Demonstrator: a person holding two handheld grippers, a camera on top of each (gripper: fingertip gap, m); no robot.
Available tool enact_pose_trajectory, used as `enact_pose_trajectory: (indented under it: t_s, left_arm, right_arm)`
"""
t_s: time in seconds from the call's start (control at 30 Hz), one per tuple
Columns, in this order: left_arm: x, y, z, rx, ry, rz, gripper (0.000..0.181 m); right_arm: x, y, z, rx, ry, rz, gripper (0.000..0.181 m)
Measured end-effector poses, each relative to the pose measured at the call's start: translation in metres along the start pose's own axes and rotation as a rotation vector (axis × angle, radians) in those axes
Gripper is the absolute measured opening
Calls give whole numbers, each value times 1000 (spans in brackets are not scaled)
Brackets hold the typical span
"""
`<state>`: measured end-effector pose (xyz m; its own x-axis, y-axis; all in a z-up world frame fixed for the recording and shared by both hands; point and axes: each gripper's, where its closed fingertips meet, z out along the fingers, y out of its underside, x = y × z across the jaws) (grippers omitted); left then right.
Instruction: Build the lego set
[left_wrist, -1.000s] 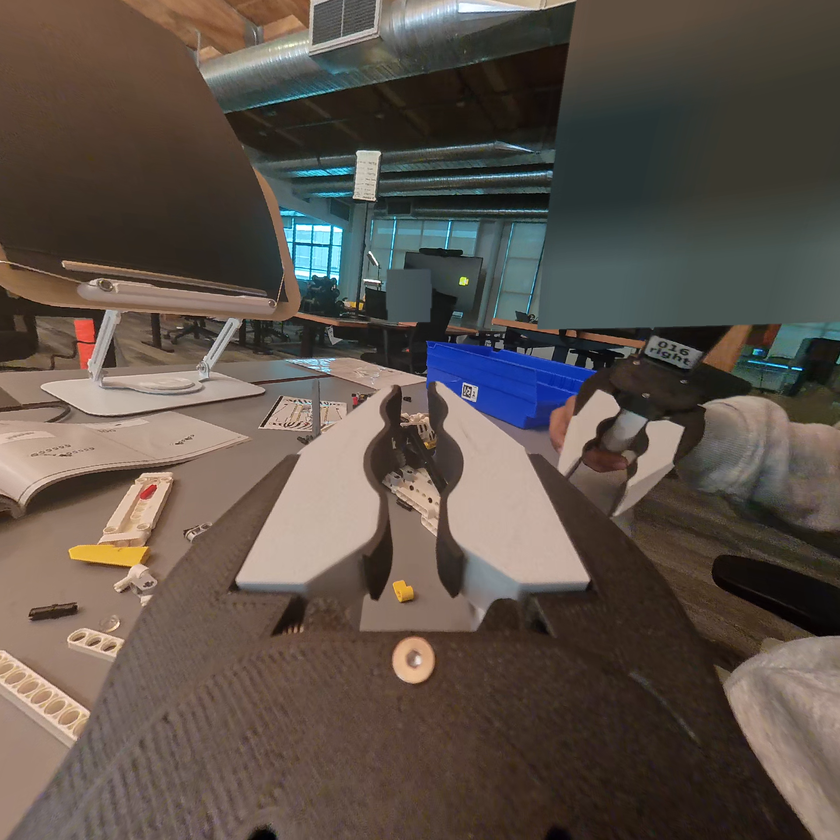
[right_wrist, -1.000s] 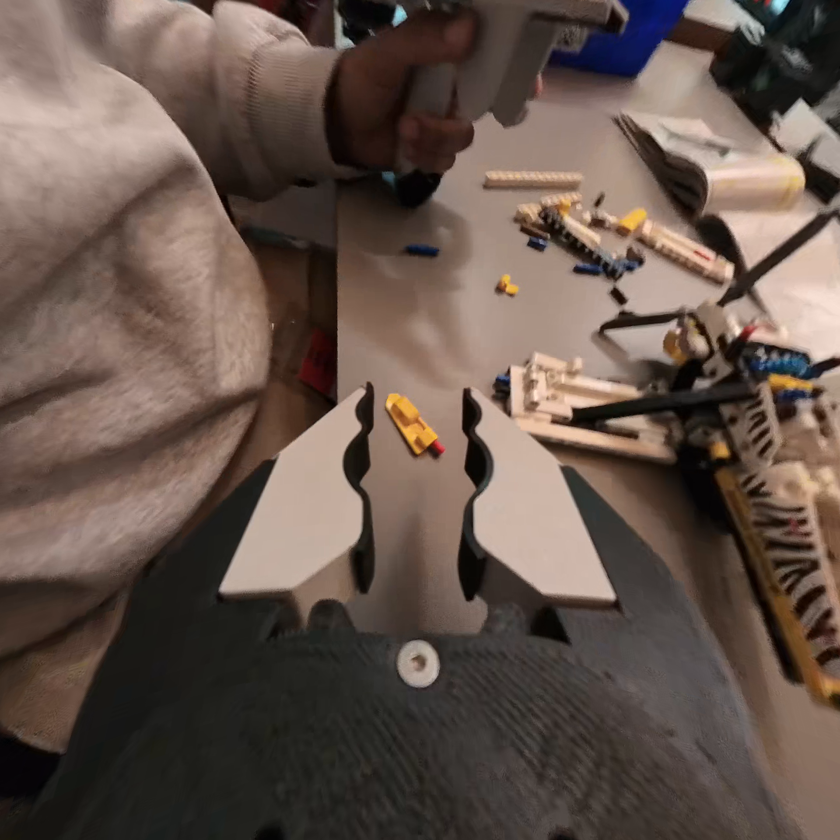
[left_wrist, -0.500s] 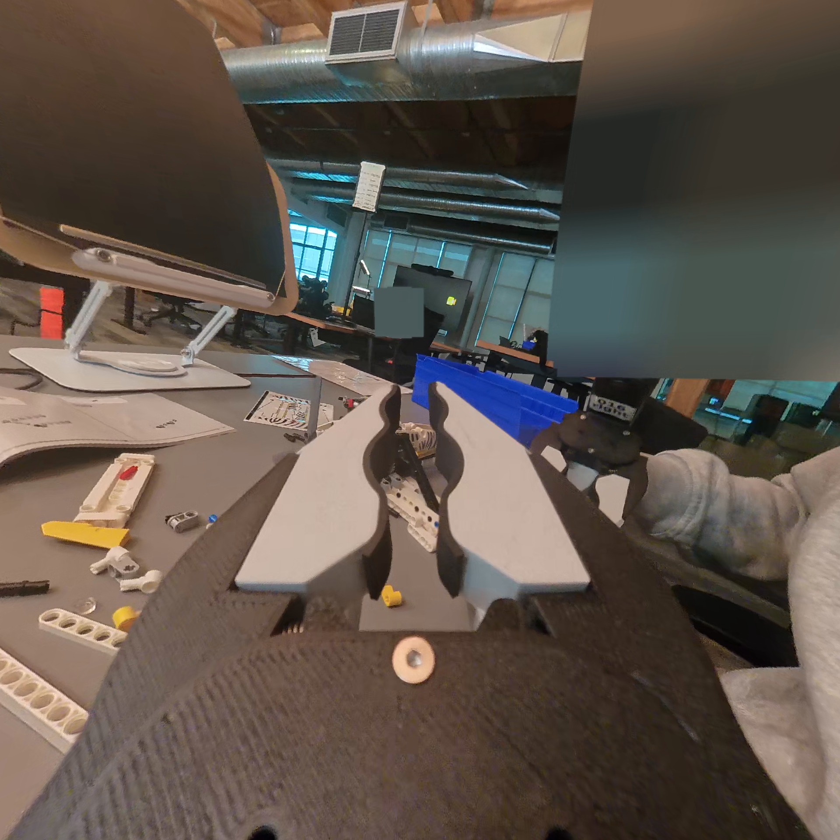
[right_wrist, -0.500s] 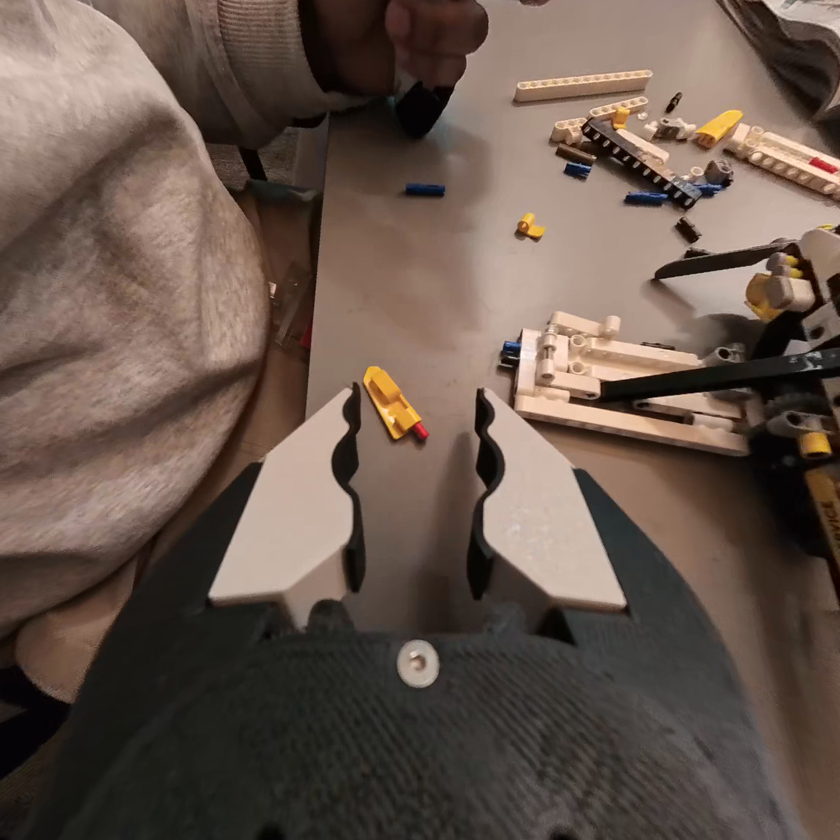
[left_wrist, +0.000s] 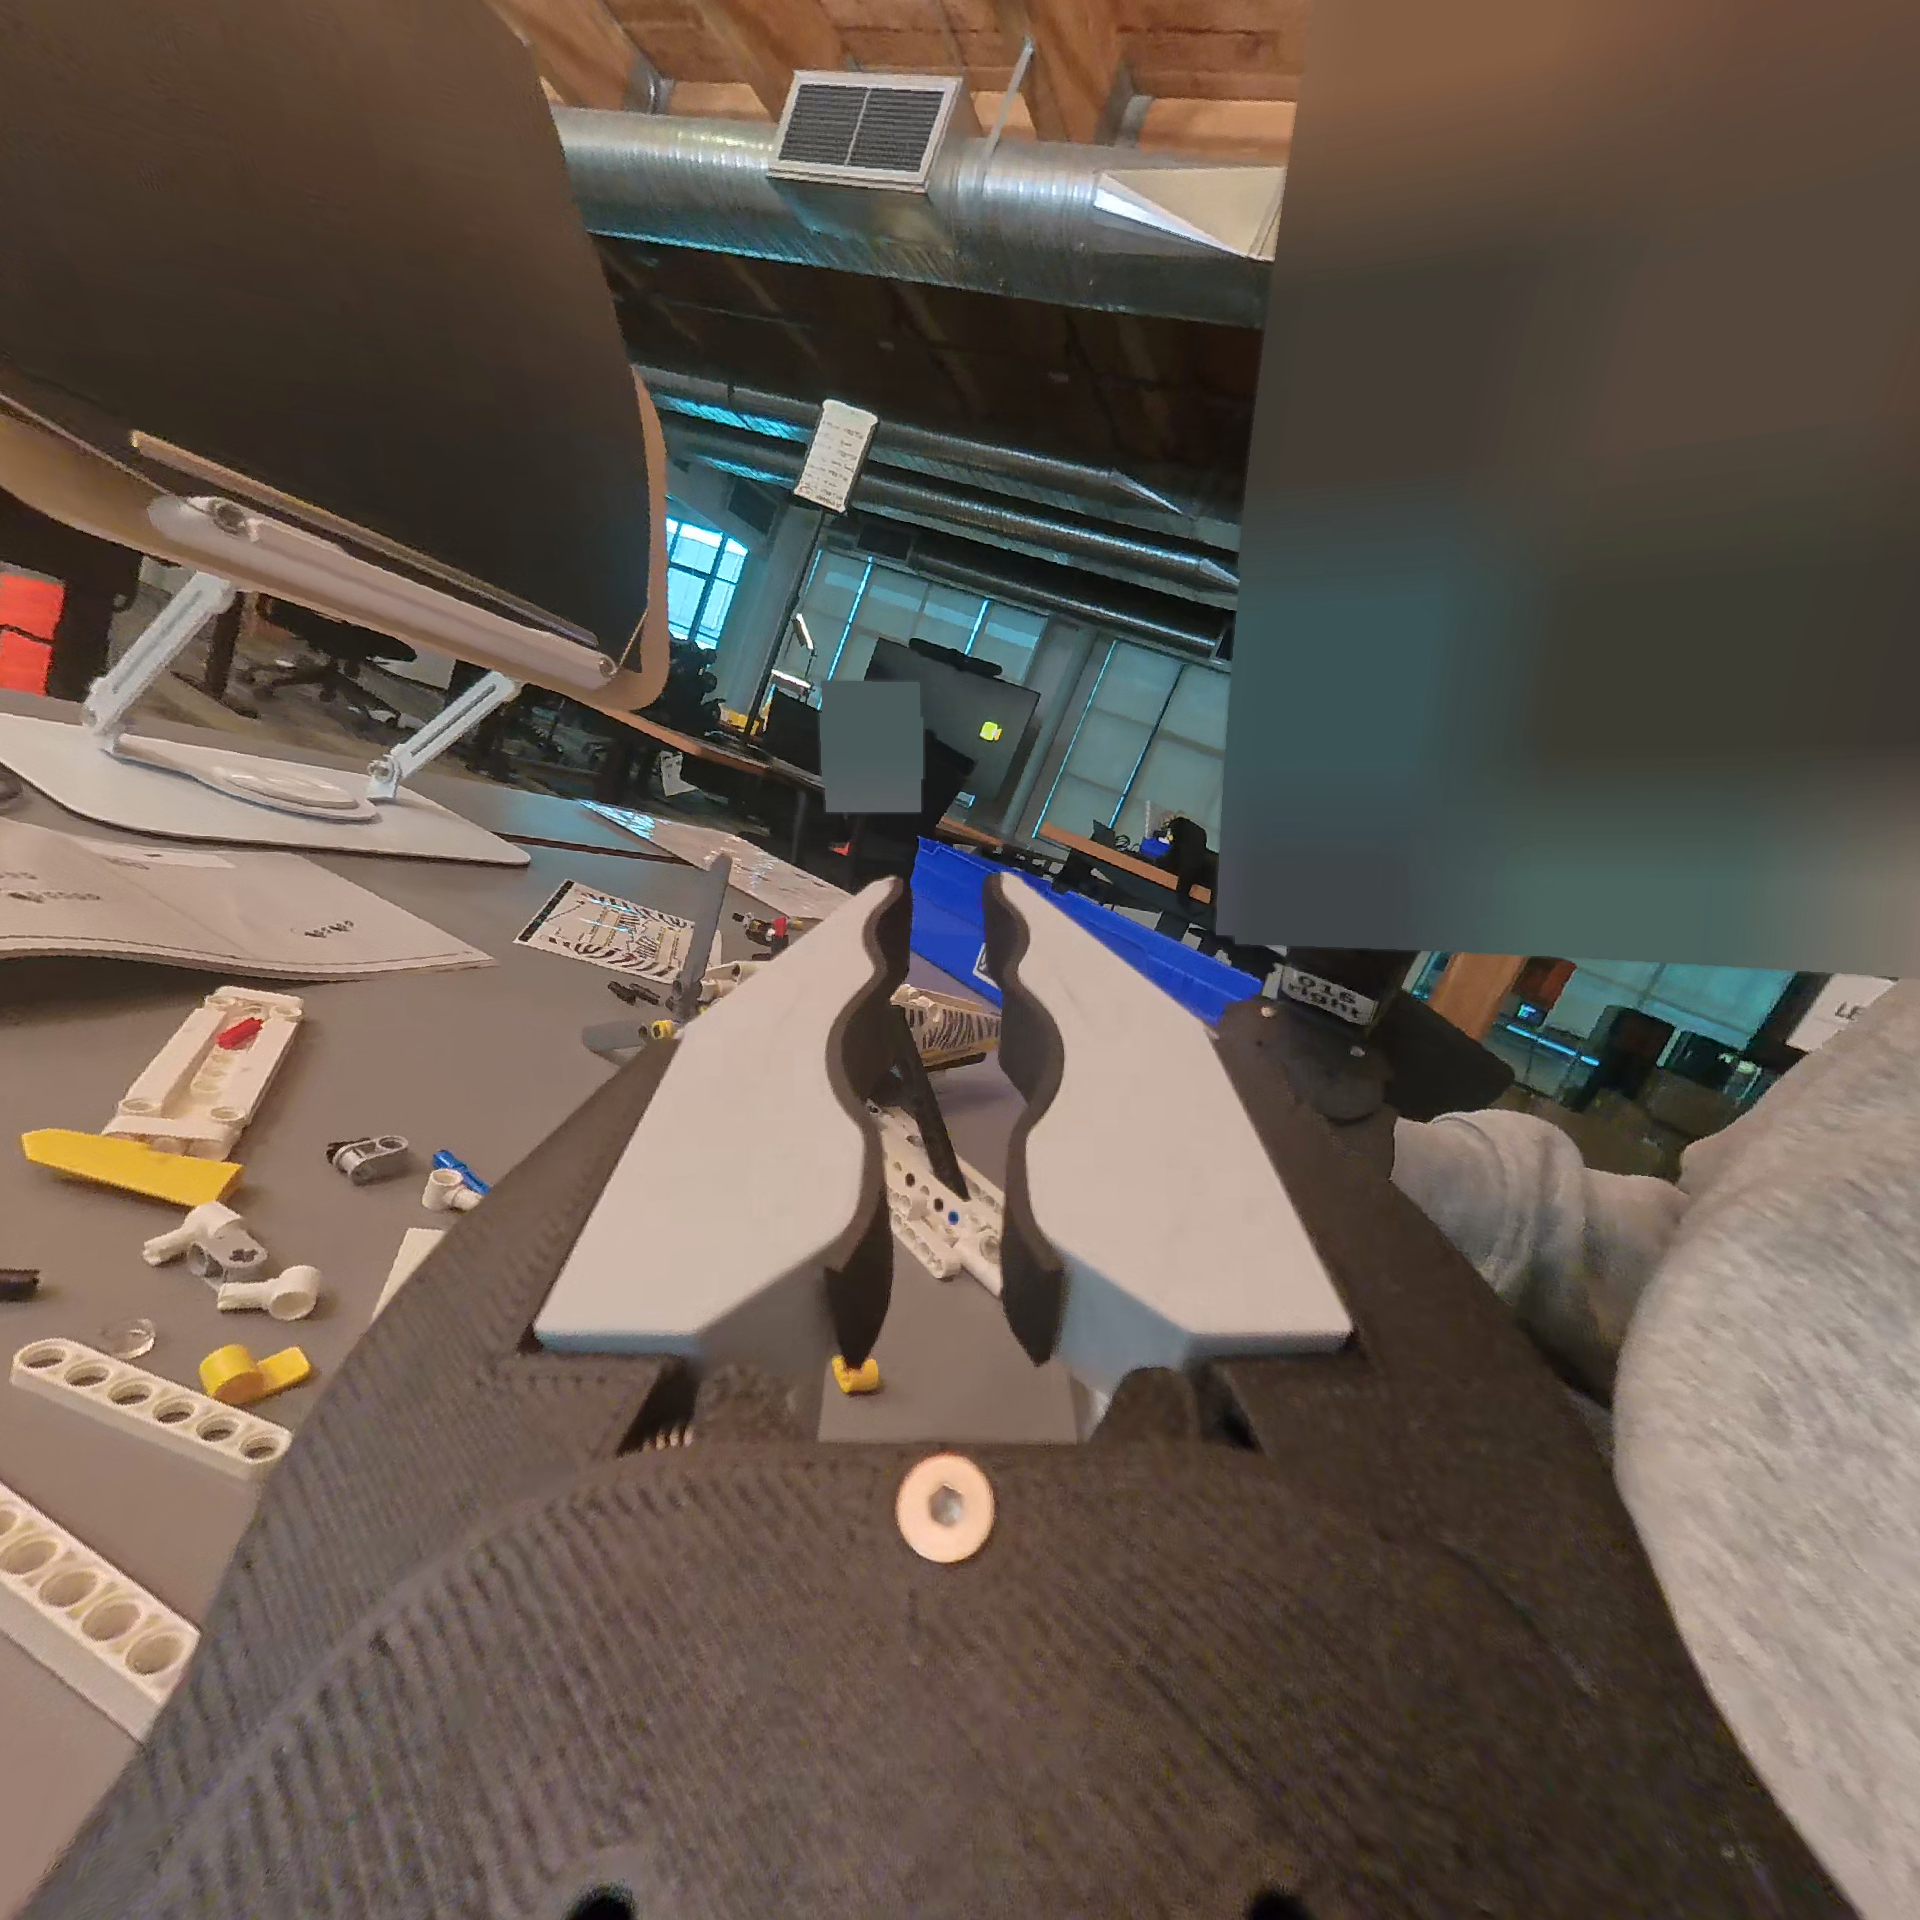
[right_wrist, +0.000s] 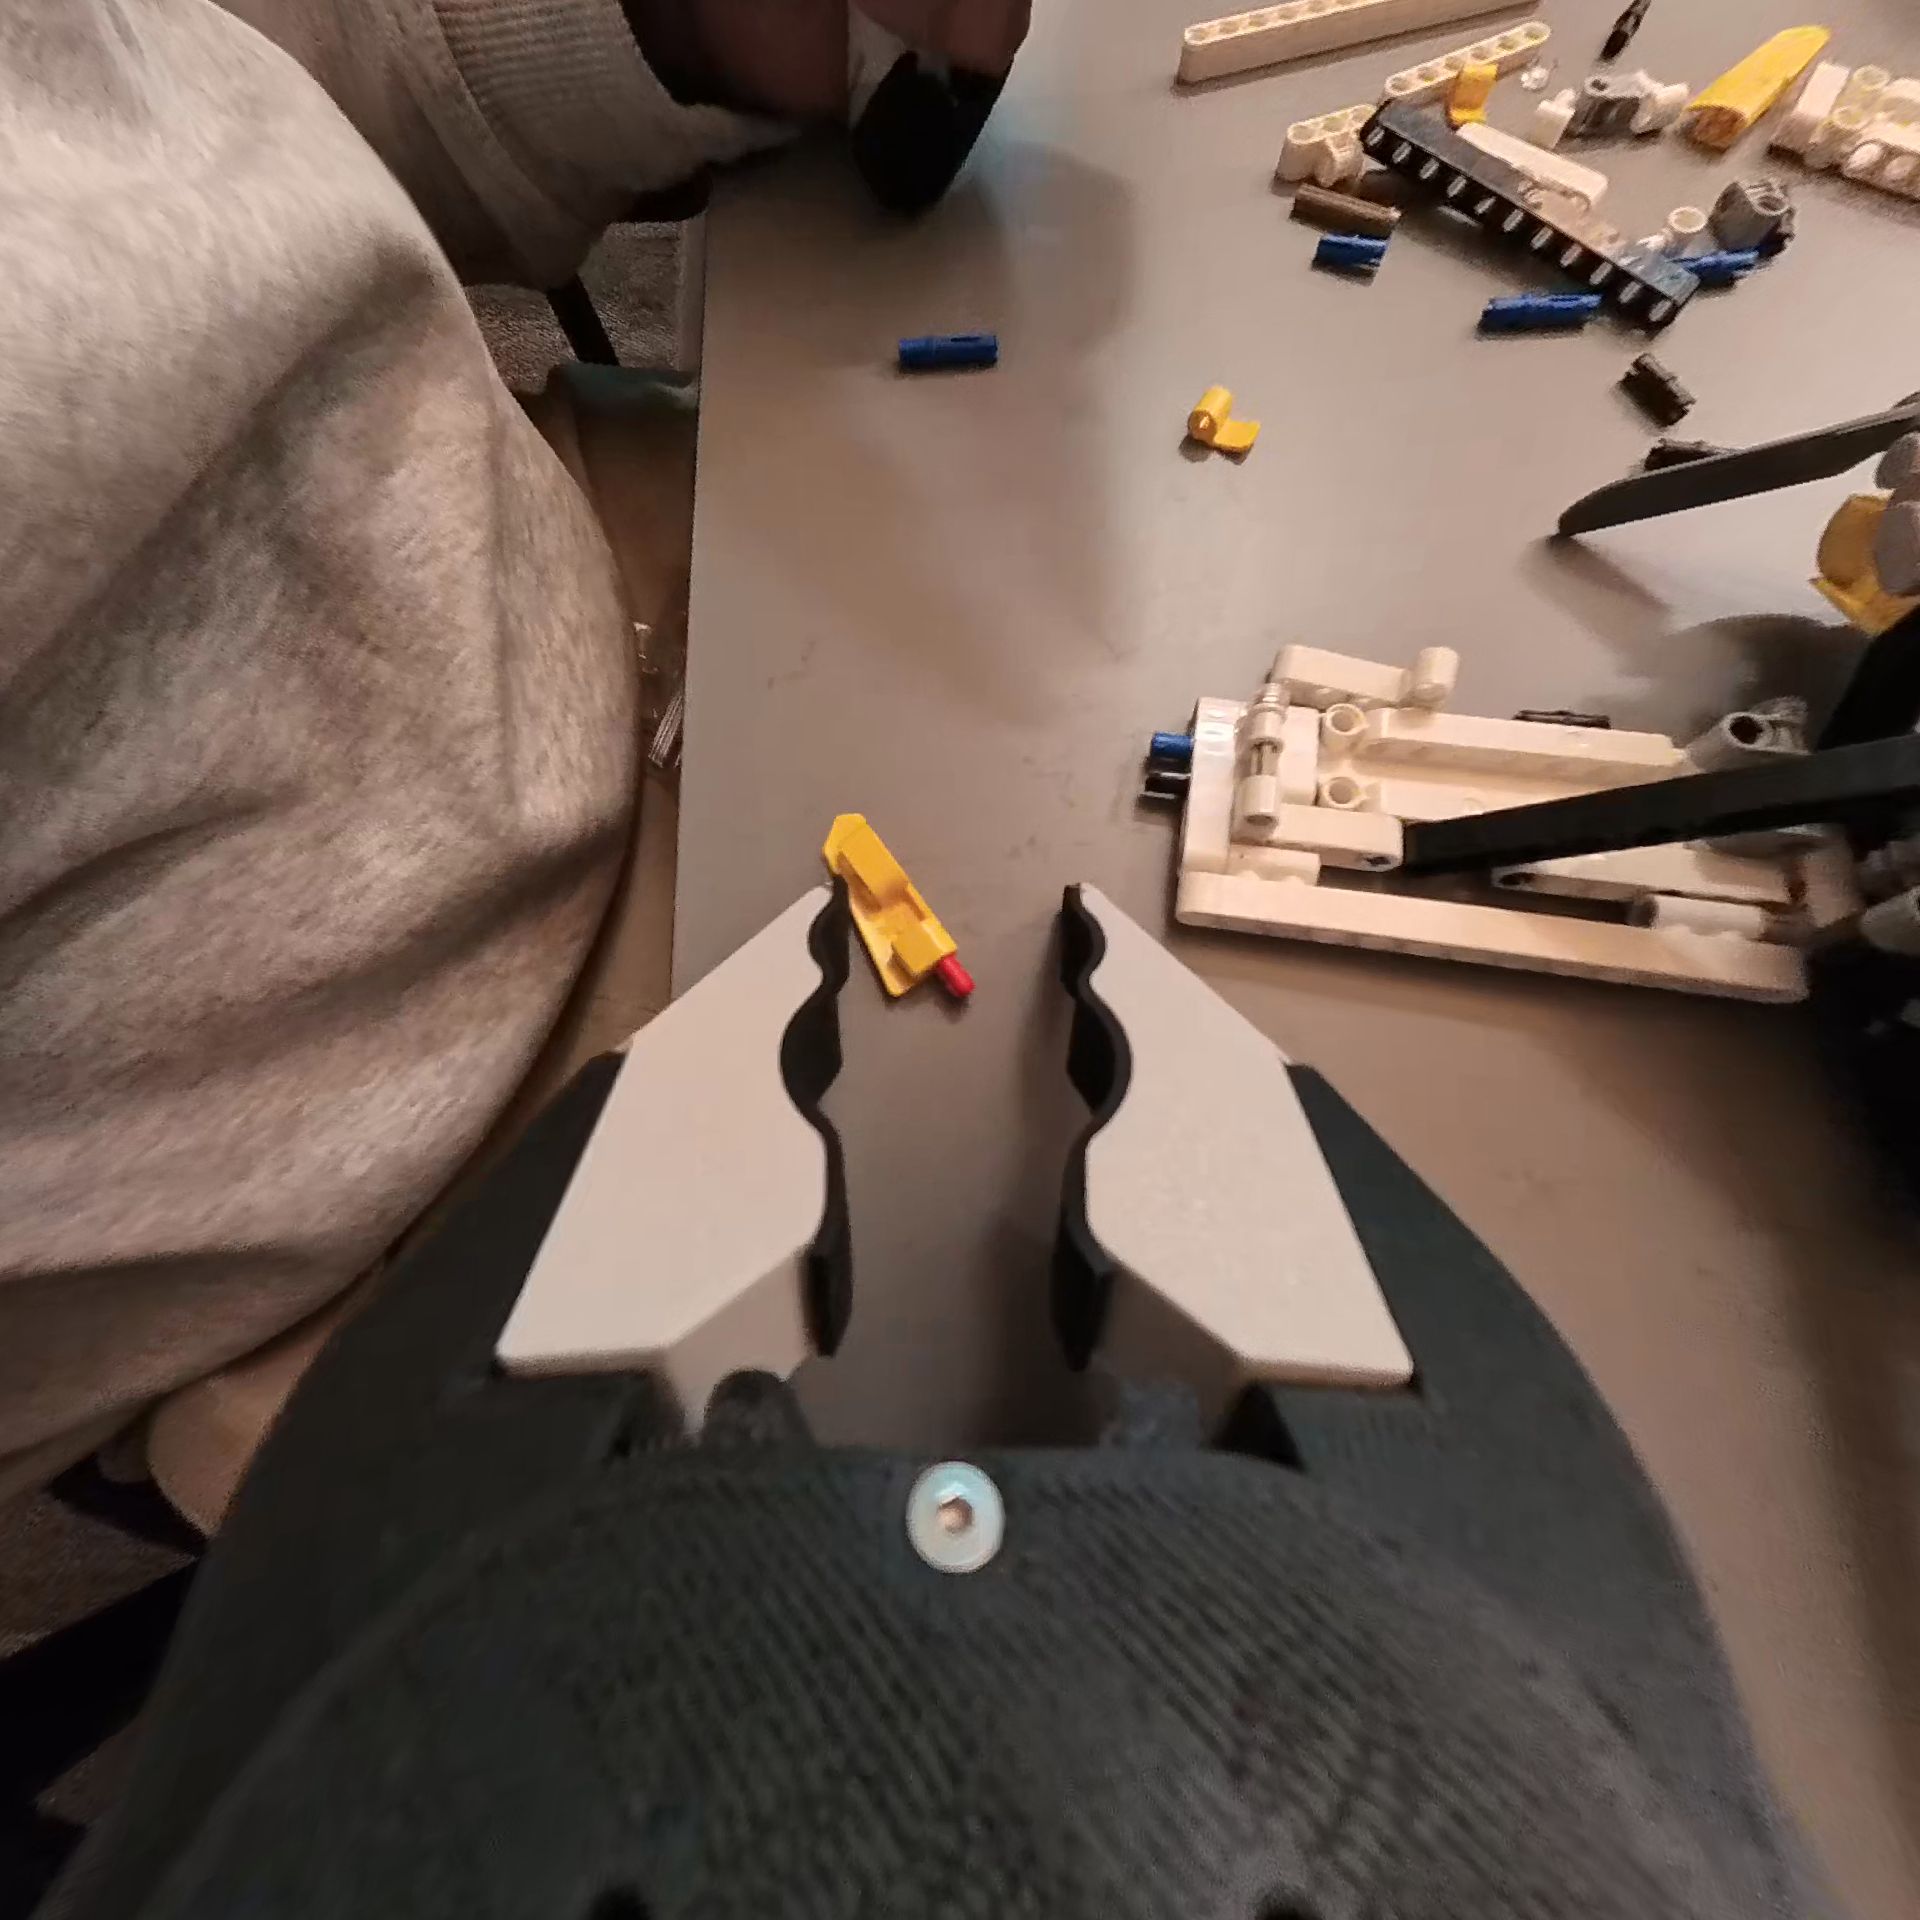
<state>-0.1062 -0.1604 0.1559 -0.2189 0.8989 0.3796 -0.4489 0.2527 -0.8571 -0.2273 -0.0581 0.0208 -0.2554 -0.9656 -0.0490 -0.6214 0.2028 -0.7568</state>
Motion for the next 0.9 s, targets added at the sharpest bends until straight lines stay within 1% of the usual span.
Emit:
enact_pose_trajectory:
  t_s: [0.13, 0.27, 0.43, 0.47, 0.5, 0.57, 0.73, 0.9]
  left_arm:
    - [-2, -1, -1, 11, 3, -31, 10]
    - [-4, -2, -2, 17, 0, -55, 10]
    - [-6, -3, -4, 31, 0, -89, 10]
    - [-7, -3, -4, 32, 1, -93, 10]
    - [-7, -3, -4, 32, 1, -96, 10]
    - [-7, -3, -4, 32, 0, -102, 10]
    - [-9, -3, -3, 35, -1, -122, 10]
    - [-12, -3, -4, 39, -6, -143, 10]
  right_arm:
    - [2, 1, 1, -7, 40, -28, 36]
    - [2, 1, 1, -7, 47, -32, 36]
    - [5, 1, 1, -5, 55, -13, 29]
    - [6, 0, 1, -5, 57, -12, 25]
    - [4, 0, 1, -5, 50, -13, 15]
    - [3, -2, 4, -6, 45, -13, 12]
    - [-3, -17, 22, -5, 17, 0, 11]
    - [1, -40, 48, -6, 64, -21, 11]
